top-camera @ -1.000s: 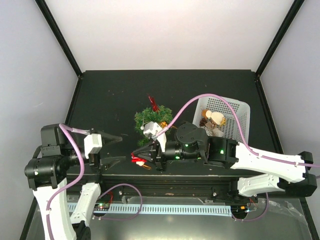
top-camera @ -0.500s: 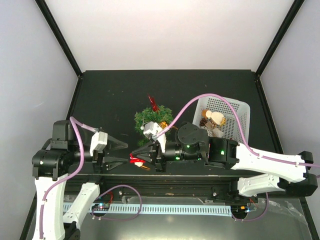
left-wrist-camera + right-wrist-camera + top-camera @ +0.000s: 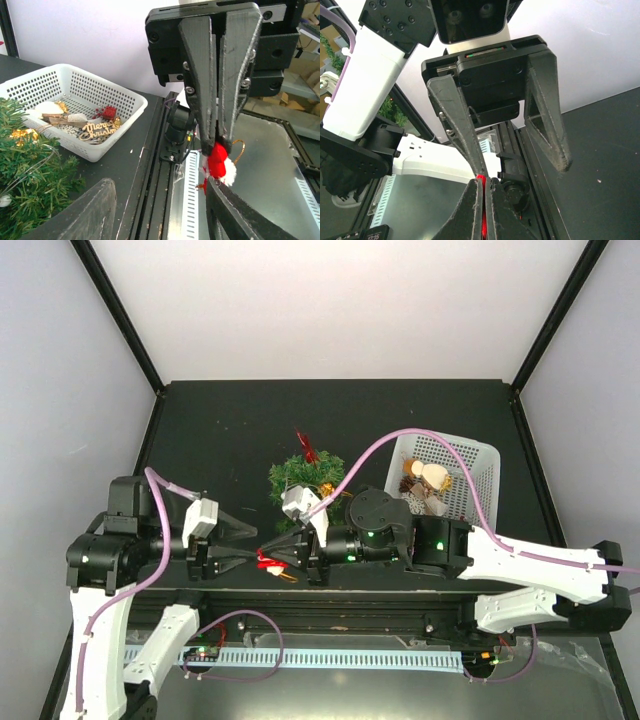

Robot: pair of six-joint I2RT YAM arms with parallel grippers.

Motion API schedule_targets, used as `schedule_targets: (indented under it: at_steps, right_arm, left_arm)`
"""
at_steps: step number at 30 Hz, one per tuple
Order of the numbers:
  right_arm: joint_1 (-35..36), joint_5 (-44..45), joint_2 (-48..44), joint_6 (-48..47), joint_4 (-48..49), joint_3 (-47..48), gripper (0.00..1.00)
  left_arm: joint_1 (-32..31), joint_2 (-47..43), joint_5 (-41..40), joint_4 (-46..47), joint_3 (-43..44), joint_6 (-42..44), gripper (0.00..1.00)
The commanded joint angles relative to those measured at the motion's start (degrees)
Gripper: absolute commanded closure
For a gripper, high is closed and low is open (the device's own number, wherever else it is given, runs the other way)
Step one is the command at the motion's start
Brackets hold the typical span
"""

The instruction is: Decorate the small christmas tree

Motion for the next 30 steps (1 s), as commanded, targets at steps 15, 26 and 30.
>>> schedule_targets:
  at_steps: [15, 26, 30]
  right_arm:
    - [0.63, 2.88, 2.19, 1.12, 2.36, 0.03, 0.99]
    - [0.63, 9.71, -1.46, 0.24, 0.49, -2.15, 0.99]
    - [0.63, 11.81, -2.06, 0.28, 0.41, -3.46, 0.99]
  left_arm:
    - [-1.26, 0.81, -0.46, 2.18, -0.93, -1.23, 0.62]
    - [-1.18, -0.70, -1.72, 4.89, -2.29, -4.11, 0.38]
    - [-1.19, -0.93, -1.49, 5.05, -2.63, -4.10, 0.43]
